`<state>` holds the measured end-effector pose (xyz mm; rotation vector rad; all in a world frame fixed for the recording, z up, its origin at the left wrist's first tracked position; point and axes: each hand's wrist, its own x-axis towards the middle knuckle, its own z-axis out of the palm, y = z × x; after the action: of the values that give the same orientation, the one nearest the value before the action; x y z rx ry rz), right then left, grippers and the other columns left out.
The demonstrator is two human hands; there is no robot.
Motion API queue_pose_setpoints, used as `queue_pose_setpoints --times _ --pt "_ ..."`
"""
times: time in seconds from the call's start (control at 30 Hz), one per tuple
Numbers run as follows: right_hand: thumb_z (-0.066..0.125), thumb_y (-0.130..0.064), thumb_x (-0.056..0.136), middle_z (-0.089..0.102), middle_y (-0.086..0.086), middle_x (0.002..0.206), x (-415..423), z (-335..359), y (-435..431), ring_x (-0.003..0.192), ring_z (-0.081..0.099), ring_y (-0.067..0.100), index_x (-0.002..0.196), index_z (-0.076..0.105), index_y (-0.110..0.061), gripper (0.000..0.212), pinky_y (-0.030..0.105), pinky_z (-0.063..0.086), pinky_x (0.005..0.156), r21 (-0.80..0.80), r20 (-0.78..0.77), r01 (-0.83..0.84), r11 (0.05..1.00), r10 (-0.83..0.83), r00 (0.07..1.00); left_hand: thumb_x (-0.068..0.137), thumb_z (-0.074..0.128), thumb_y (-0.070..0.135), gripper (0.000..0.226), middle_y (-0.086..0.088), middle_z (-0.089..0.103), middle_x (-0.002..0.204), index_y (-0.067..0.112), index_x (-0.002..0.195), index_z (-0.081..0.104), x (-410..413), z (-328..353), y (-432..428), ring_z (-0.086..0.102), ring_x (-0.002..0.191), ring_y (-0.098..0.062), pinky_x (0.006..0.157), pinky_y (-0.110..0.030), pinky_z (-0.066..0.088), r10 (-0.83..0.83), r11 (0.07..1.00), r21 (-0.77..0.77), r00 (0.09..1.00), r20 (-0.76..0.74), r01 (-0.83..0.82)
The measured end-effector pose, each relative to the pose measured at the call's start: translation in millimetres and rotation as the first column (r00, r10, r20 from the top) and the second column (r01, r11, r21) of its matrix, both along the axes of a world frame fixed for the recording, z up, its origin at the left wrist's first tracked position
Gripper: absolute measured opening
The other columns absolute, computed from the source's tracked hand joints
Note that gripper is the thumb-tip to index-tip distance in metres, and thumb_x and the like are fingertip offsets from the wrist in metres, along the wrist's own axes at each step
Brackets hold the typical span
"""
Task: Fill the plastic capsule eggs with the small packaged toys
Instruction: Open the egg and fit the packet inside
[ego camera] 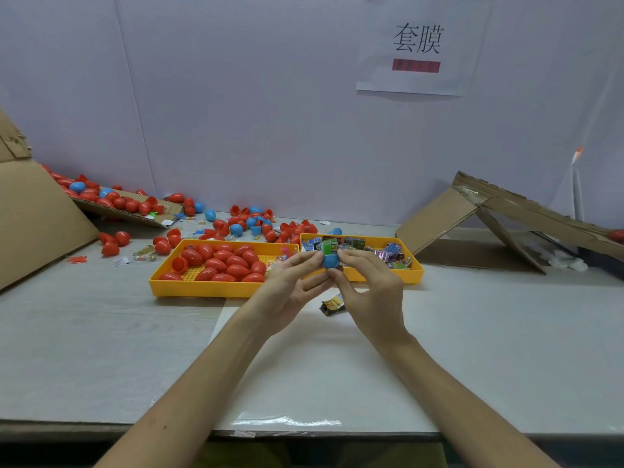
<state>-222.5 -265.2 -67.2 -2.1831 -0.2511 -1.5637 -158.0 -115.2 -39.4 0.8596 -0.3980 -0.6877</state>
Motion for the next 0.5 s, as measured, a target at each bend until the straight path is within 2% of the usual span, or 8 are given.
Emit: queue_pose_setpoints --times 0.33,0.5 --pt "0.082 -0.005 0.080 0.074 0.009 0.100 -0.4 0.6 0.3 0.097 0.069 0.021 0.102 0.074 -0.001 0.023 0.034 0.058 0.086 -0.003 -0.016 -0.004 1.000 0.004 1.000 0.085 0.072 0.016 0.054 -0.018 0.071 0.121 -0.001 0.133 0.056 1.8 -1.6 0.3 0.071 0.110 -0.029 0.083 -0.031 0.060 0.003 1.000 0.029 1.000 -0.003 -0.003" --pt "0.081 -0.013 0.083 0.073 0.006 0.106 -4.1 8.0 3.1 0.101 0.067 0.014 0.113 0.071 -0.003 0.033 0.021 0.053 0.092 0.062 -0.050 -0.056 0.997 0.059 0.997 0.089 0.068 0.018 0.049 -0.018 0.070 0.124 0.000 0.133 0.057 4.2 -3.8 1.1 0.069 0.114 -0.029 0.083 -0.030 0.060 -0.019 1.000 0.004 1.000 0.006 0.019"
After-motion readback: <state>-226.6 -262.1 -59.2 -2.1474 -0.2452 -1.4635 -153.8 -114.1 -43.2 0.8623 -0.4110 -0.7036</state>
